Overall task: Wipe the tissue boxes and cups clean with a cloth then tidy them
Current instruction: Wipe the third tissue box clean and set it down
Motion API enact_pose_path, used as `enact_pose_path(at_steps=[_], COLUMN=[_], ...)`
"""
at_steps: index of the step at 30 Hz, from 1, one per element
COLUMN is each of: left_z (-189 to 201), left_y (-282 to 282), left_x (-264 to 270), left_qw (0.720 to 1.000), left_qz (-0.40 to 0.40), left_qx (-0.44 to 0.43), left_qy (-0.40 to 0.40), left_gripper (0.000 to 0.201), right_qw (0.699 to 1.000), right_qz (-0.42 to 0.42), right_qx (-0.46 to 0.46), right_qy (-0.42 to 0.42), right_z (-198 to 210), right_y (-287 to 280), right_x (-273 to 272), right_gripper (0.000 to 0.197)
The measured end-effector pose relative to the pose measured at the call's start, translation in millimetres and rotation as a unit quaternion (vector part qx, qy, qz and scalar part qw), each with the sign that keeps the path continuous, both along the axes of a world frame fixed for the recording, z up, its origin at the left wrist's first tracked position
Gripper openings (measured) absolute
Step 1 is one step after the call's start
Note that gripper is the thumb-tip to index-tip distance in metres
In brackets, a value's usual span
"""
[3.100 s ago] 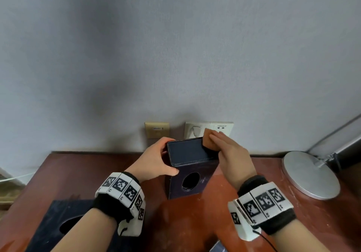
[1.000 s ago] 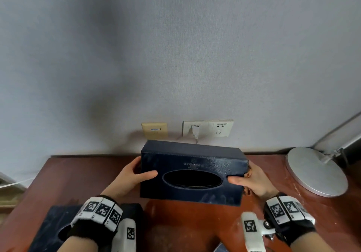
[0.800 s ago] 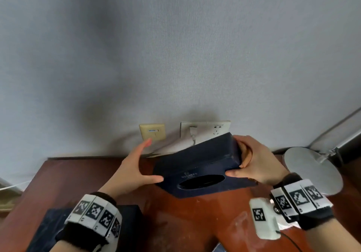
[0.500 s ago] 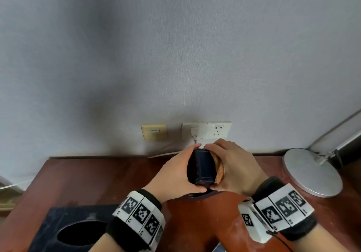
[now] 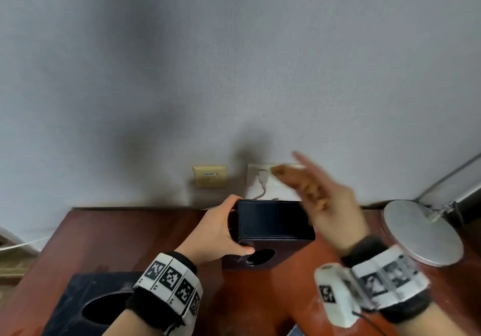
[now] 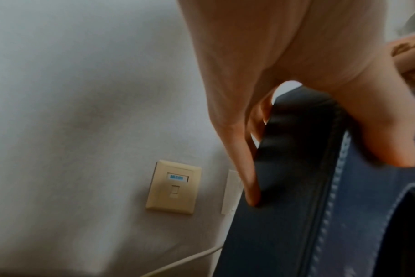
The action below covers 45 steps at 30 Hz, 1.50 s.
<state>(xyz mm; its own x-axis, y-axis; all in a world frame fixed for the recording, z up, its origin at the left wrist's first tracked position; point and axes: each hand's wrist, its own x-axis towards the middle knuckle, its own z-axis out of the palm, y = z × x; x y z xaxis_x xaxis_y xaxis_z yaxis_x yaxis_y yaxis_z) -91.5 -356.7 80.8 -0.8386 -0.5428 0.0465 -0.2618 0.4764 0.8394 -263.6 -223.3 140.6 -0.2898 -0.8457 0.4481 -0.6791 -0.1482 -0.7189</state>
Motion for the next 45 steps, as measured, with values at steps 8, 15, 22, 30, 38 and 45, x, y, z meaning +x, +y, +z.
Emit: enact_pose_path(at_steps=[8, 15, 22, 30, 38, 45], left_z=[-6.2, -10.9, 0.8, 1.2, -78.2, -95.3], left_y=[-5.6, -11.9, -12.6, -6.4, 42.0, 48.1], left_x=[8.5, 9.8, 0.6, -10.3, -8.9, -17.6], left_qw=[1.000, 0.998, 0.999, 0.998, 0.957, 0.952], left_qz=[0.025, 0.046, 0.006, 0.001, 0.195, 0.239], left_qx=[0.018, 0.040, 0.020, 0.065, 0.192, 0.041], left_qy=[0.004, -0.012, -0.032, -0.010, -0.099, -0.189], left_gripper=[0.069, 0.069, 0.068, 0.078, 0.112, 0.083], right_qw=[0.945, 0.961, 0.960, 0.939, 0.953, 0.907], right_qz=[0.025, 0.009, 0.078, -0.012, -0.147, -0.148], right_qx=[0.072, 0.091, 0.270, 0.281, 0.266, 0.283], right_qy=[0.318, -0.259, 0.000, 0.196, 0.006, -0.276], right_z=[-65.6, -54.2, -22.1, -25.3, -34.0, -69.0], right_y=[-3.5, 20.7, 1.0, -4.4, 32.8, 63.5], right_x=[26.1, -18.1, -15.4, -20.1, -38.6, -42.9], right_gripper=[0.044, 0.029, 0.068, 0.090, 0.063, 0.036])
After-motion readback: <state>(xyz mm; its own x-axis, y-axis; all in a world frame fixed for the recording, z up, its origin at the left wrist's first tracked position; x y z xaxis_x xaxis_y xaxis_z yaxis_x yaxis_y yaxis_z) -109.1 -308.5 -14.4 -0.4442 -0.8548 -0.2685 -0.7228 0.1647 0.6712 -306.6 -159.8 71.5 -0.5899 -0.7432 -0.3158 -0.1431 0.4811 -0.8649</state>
